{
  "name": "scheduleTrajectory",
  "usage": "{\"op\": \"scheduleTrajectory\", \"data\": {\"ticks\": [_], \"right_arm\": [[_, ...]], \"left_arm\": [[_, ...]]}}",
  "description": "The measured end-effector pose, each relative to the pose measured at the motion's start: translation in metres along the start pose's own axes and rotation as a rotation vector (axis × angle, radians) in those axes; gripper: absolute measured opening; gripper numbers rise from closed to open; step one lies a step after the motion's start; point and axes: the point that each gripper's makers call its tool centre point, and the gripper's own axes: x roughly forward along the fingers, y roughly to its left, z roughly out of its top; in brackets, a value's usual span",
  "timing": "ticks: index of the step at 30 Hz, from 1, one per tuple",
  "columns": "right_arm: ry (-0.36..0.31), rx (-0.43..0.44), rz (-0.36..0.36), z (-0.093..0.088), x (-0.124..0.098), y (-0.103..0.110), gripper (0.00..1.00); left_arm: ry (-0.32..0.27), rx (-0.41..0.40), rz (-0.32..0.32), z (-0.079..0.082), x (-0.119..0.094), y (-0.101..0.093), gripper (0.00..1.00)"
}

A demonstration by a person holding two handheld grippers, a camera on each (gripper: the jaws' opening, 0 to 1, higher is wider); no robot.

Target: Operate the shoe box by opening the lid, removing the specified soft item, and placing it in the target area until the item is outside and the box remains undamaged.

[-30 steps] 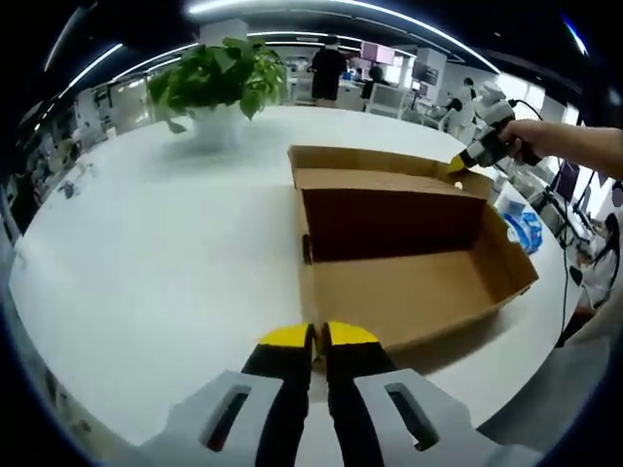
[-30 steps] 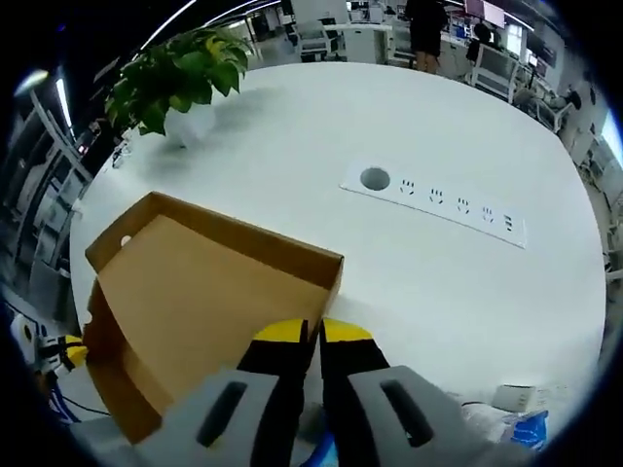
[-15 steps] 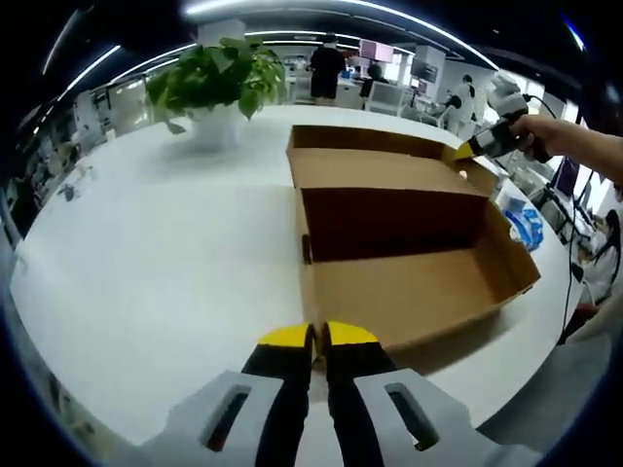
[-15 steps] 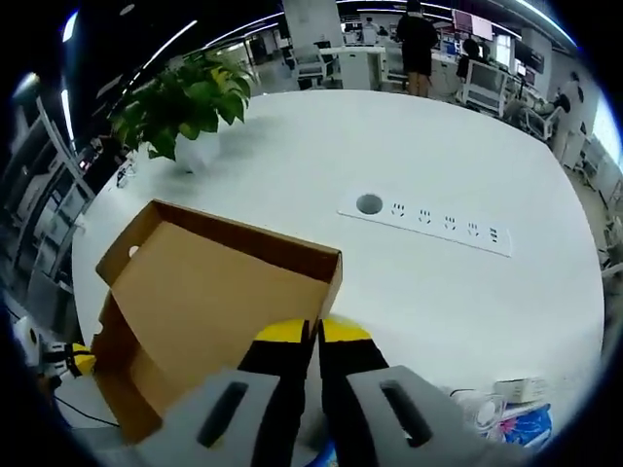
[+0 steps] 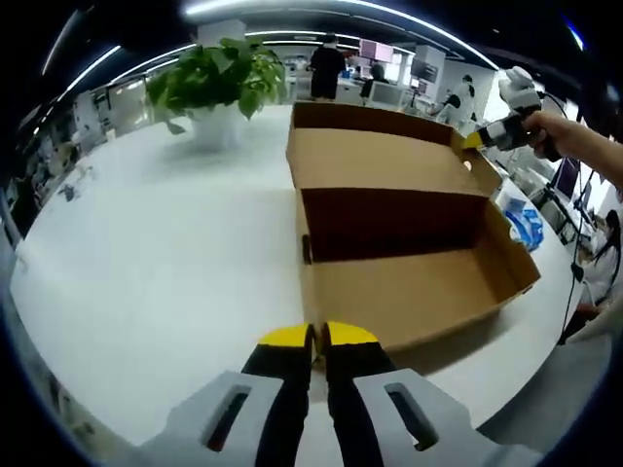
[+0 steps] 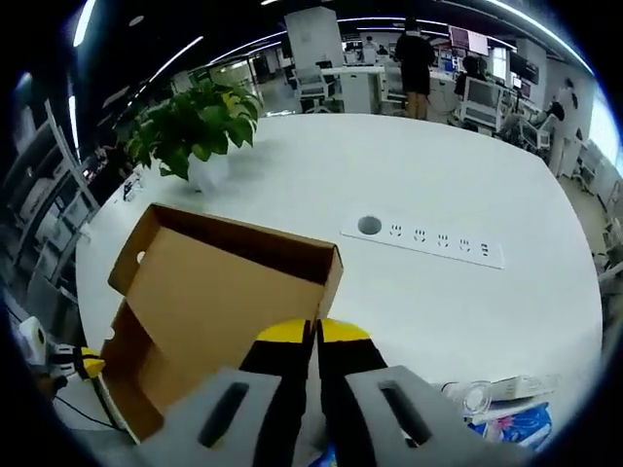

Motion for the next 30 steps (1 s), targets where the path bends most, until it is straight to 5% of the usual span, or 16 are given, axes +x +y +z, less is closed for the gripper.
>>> {"op": "scheduleTrajectory", "data": {"ticks": [15, 30], "right_arm": [[-0.106, 0.021, 0.004, 0.009, -0.028, 0.007, 0.00], [-0.172, 0.032, 0.029, -0.001, -0.063, 0.021, 0.00]], "left_arm": [[-0.009, -0.010, -0.008, 0.001, 0.001, -0.001, 0.01], [-0.019, -0.012, -0.018, 0.001, 0.000, -0.001, 0.01]]}}
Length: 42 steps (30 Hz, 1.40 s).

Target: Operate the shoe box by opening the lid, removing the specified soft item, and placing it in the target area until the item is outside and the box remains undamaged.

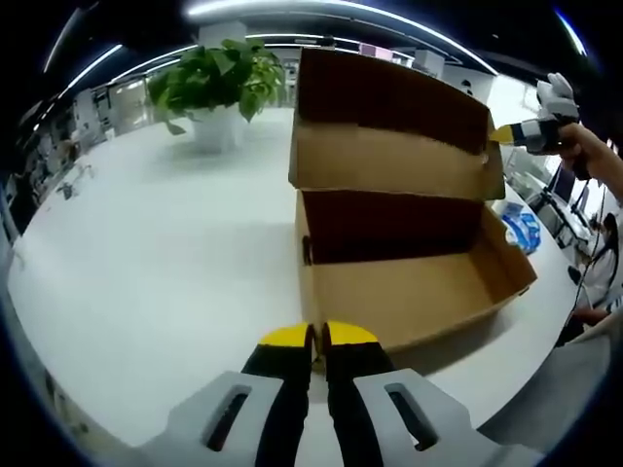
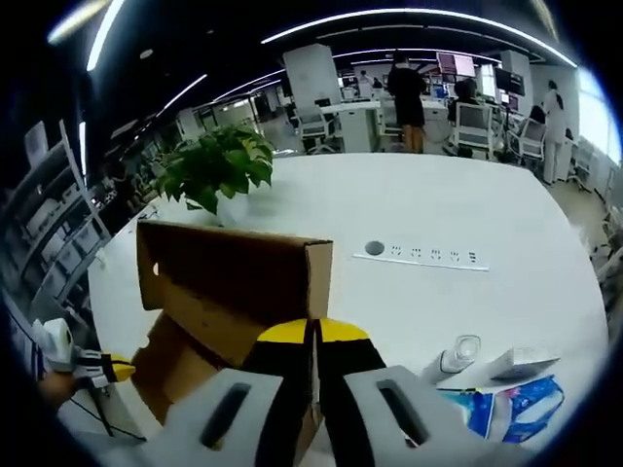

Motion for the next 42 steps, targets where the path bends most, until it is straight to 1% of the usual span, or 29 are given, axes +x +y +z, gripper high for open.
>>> {"op": "scheduleTrajectory", "data": {"ticks": [19, 21, 22, 29, 42], "right_arm": [[-0.046, -0.007, 0.011, -0.023, -0.033, 0.018, 0.01], [-0.049, -0.014, 0.027, -0.026, -0.036, 0.021, 0.01], [-0.051, -0.010, 0.021, -0.027, -0.037, 0.020, 0.01], [-0.057, -0.003, 0.050, -0.037, -0.044, 0.024, 0.02], [-0.084, 0.002, 0.042, -0.053, -0.053, 0.029, 0.03]], "left_arm": [[0.000, 0.021, -0.008, -0.001, -0.001, -0.001, 0.02], [-0.001, 0.022, -0.009, -0.001, -0.001, -0.001, 0.02], [-0.002, 0.024, -0.009, -0.001, -0.001, -0.001, 0.02], [-0.008, 0.030, -0.014, -0.001, -0.002, -0.001, 0.02], [-0.030, 0.045, -0.024, 0.002, -0.003, -0.001, 0.03]]}}
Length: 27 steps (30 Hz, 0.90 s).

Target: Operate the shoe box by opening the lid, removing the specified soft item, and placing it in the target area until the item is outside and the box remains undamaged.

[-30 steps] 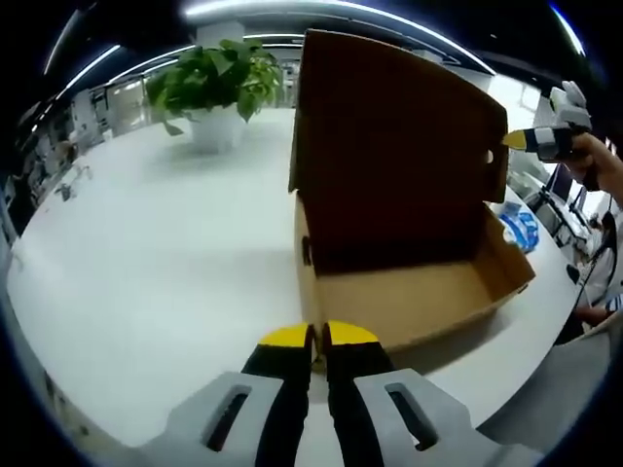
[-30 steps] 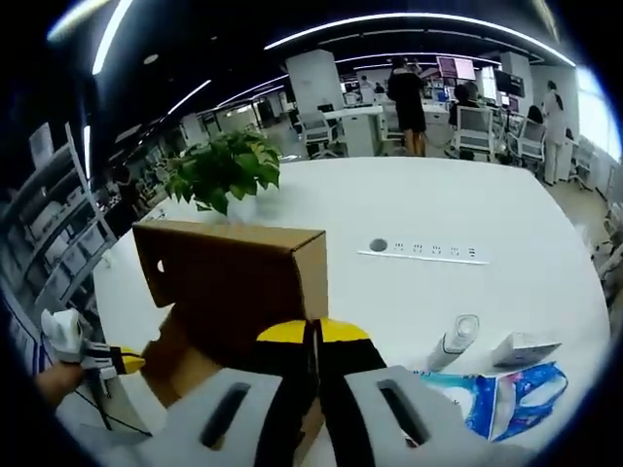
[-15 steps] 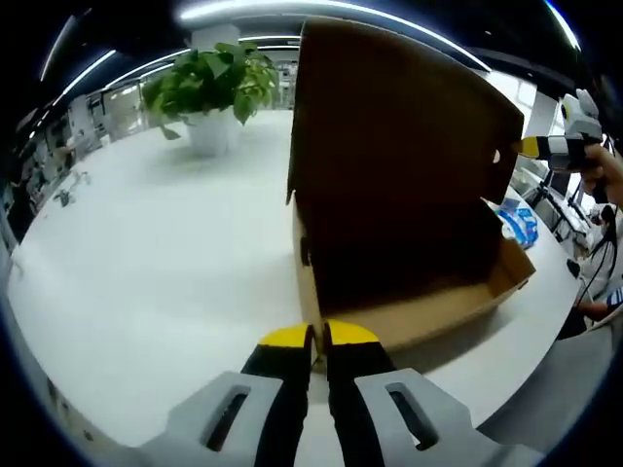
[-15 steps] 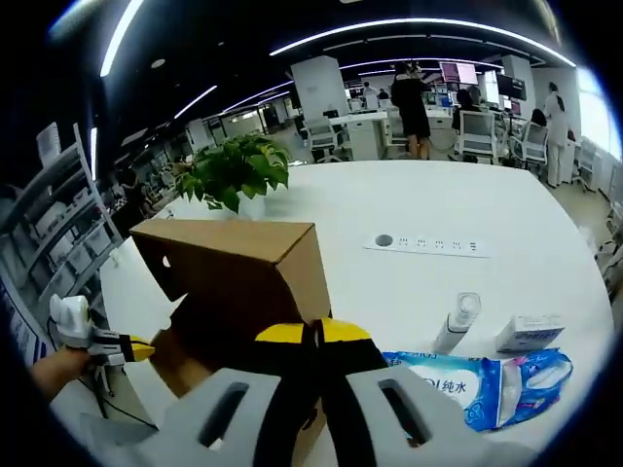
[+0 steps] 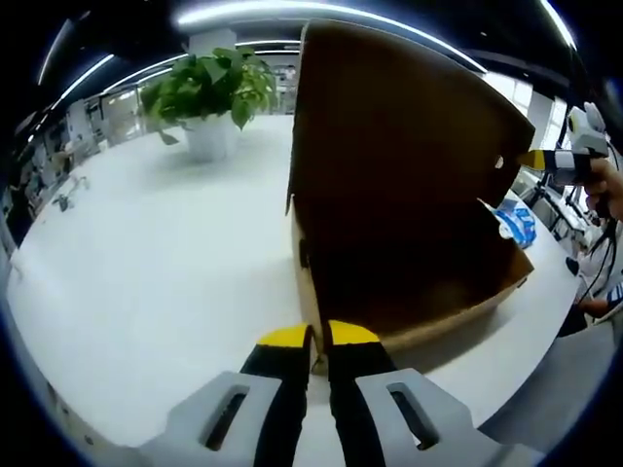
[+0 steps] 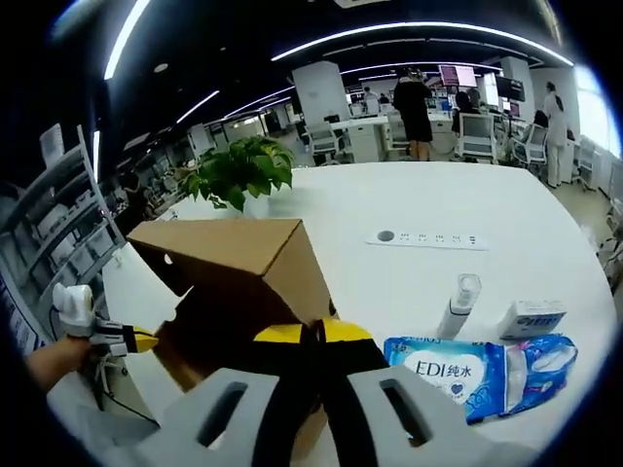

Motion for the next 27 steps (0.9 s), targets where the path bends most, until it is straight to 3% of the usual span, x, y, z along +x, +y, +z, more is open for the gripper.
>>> {"op": "scheduleTrajectory", "data": {"ticks": [13, 20, 27], "right_arm": [[-0.009, -0.045, 0.000, -0.018, -0.006, 0.004, 0.04], [-0.002, -0.102, 0.010, -0.031, -0.008, 0.007, 0.06], [0.012, -0.146, 0.028, -0.045, -0.010, 0.009, 0.09]], "left_arm": [[-0.043, -0.010, 0.008, 0.011, -0.008, 0.006, 0.10], [-0.108, 0.030, 0.009, 0.034, -0.021, 0.007, 0.14], [-0.172, 0.107, -0.025, 0.054, -0.027, -0.006, 0.21]]}}
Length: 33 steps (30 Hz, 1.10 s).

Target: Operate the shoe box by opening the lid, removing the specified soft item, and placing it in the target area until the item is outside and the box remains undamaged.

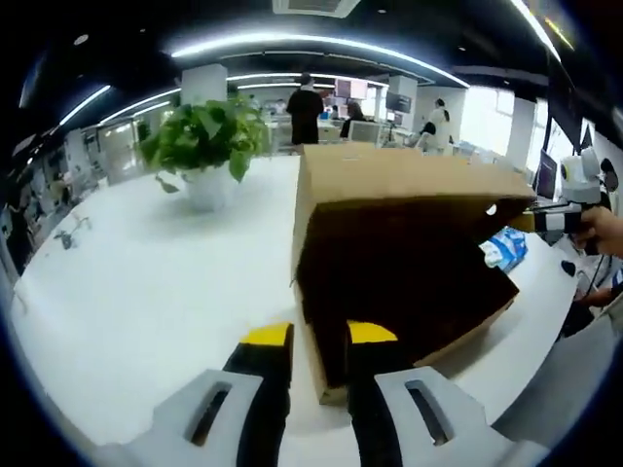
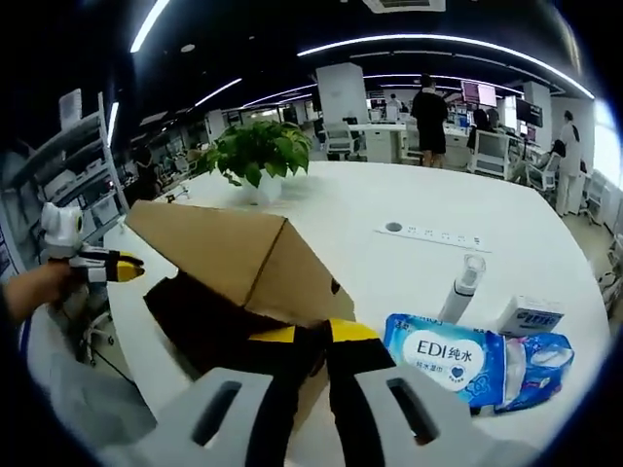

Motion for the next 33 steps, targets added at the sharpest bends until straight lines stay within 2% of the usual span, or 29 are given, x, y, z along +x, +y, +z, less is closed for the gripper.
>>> {"op": "scheduleTrajectory", "data": {"ticks": [2, 7, 11, 15, 23, 28, 33], "right_arm": [[0.006, -0.017, 0.006, -0.004, 0.000, 0.001, 0.09], [0.019, -0.083, 0.030, -0.015, 0.000, 0.006, 0.11], [0.027, -0.124, 0.059, -0.022, 0.000, 0.013, 0.17], [0.033, -0.168, 0.075, -0.030, -0.001, 0.017, 0.20], [0.039, -0.204, 0.112, -0.041, -0.004, 0.022, 0.24], [0.036, -0.236, 0.148, -0.045, -0.006, 0.028, 0.29], [0.030, -0.227, 0.193, -0.047, -0.008, 0.038, 0.38]], "left_arm": [[-0.023, 0.044, -0.011, 0.005, 0.001, -0.004, 0.23], [-0.029, 0.073, -0.025, 0.006, 0.002, -0.008, 0.32], [-0.034, 0.104, -0.045, 0.005, 0.000, -0.012, 0.34], [-0.029, 0.120, -0.065, 0.001, -0.001, -0.016, 0.36], [-0.013, 0.155, -0.106, -0.009, -0.005, -0.022, 0.42], [-0.003, 0.165, -0.129, -0.013, -0.006, -0.026, 0.46], [0.025, 0.178, -0.149, -0.021, -0.005, -0.029, 0.50]]}}
